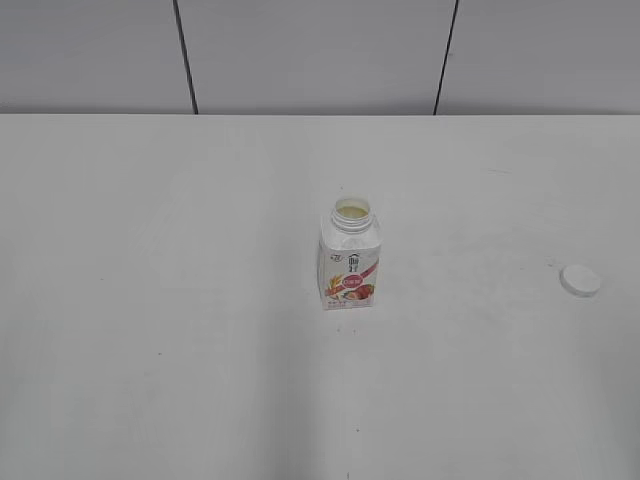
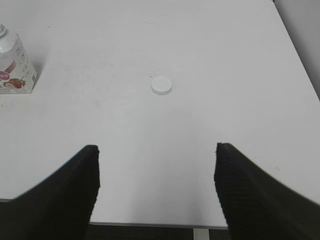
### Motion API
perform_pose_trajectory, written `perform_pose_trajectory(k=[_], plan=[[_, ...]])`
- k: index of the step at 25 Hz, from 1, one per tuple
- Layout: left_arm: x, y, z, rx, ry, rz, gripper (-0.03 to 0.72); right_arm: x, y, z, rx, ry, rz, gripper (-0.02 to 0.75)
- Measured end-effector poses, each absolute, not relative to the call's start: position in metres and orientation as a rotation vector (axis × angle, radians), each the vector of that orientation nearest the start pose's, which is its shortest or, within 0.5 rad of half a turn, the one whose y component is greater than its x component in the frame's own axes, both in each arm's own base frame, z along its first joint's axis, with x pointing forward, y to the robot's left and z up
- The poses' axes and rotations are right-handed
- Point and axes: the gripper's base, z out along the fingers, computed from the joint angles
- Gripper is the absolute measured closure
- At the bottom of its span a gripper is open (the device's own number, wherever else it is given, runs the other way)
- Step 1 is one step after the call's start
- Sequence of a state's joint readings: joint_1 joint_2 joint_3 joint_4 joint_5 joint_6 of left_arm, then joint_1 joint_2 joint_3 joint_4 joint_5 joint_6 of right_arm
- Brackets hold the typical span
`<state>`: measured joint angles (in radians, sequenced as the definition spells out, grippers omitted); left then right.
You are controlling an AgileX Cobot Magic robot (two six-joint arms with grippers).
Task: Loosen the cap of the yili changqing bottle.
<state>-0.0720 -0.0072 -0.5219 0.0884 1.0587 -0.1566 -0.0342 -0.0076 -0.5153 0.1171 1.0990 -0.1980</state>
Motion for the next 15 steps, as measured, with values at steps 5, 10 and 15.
perform_pose_trajectory(k=[5,10,15], plan=[[-0.0082,0.0074,0.2837,-0.088,2.009,-0.043,0.270,-0.0095,0.0098,0.2788,-0.178,2.046,-0.004,0.173],[-0.0082,0.0073,0.2837,-0.087,2.009,-0.043,0.270,-0.0095,0.0095,0.2788,-0.178,2.047,-0.008,0.173],[-0.0082,0.0073,0.2837,-0.087,2.009,-0.043,0.270,-0.0094,0.0094,0.2788,-0.177,2.046,-0.009,0.173]])
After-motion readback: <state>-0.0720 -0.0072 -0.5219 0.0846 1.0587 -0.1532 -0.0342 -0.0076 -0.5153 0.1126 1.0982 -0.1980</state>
